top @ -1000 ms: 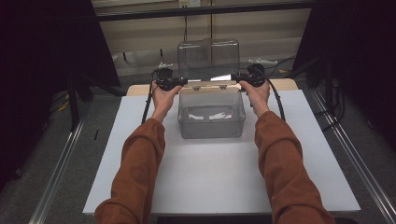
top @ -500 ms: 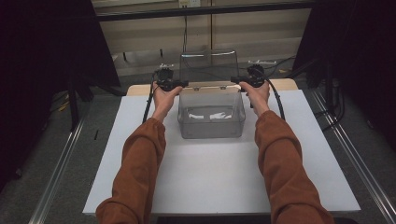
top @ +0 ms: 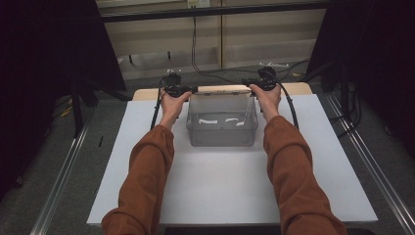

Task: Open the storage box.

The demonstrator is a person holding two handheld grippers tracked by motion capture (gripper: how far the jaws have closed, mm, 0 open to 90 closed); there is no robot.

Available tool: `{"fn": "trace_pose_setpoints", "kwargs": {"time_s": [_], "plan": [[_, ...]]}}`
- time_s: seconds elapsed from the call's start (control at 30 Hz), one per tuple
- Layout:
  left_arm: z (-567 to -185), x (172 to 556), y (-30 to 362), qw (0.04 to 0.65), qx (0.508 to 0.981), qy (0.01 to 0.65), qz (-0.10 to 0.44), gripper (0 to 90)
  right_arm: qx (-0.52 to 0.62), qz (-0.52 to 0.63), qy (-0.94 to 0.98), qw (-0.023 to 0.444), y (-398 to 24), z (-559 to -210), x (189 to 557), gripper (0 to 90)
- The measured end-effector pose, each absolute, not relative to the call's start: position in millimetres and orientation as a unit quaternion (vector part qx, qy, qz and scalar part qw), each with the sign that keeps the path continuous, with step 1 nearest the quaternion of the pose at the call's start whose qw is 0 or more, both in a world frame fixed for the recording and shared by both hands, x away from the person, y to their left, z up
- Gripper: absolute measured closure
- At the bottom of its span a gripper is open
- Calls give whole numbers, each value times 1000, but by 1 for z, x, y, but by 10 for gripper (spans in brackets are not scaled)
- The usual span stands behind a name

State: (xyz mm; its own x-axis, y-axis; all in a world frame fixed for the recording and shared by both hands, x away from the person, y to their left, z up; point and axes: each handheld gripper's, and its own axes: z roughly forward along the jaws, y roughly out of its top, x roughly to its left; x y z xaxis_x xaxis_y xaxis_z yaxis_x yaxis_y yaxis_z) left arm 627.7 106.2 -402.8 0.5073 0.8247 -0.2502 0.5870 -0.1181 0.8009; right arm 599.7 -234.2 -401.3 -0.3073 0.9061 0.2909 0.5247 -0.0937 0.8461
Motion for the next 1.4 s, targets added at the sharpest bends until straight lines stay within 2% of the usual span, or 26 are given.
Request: {"fn": "trace_pose_setpoints", "kwargs": {"time_s": [0.3,0.6,0.87,0.93,1.0,1.13,1.4], "plan": [[-396,622,101,462,741,462,155,325,542,497,647,205,-239,-401,594,513],[-393,614,94,456,757,436,170,239,531,500,646,224,-242,-400,582,354],[-396,610,100,466,746,445,169,143,519,506,647,237,-242,-399,574,259],[-396,608,99,481,743,436,164,121,518,505,647,243,-241,-398,572,200],[-393,604,97,485,744,421,184,113,517,511,642,244,-241,-397,570,129],[-392,597,97,490,747,404,200,86,507,518,639,259,-241,-393,564,54],[-399,587,111,499,737,406,207,52,474,513,650,299,-243,-389,548,44]]}}
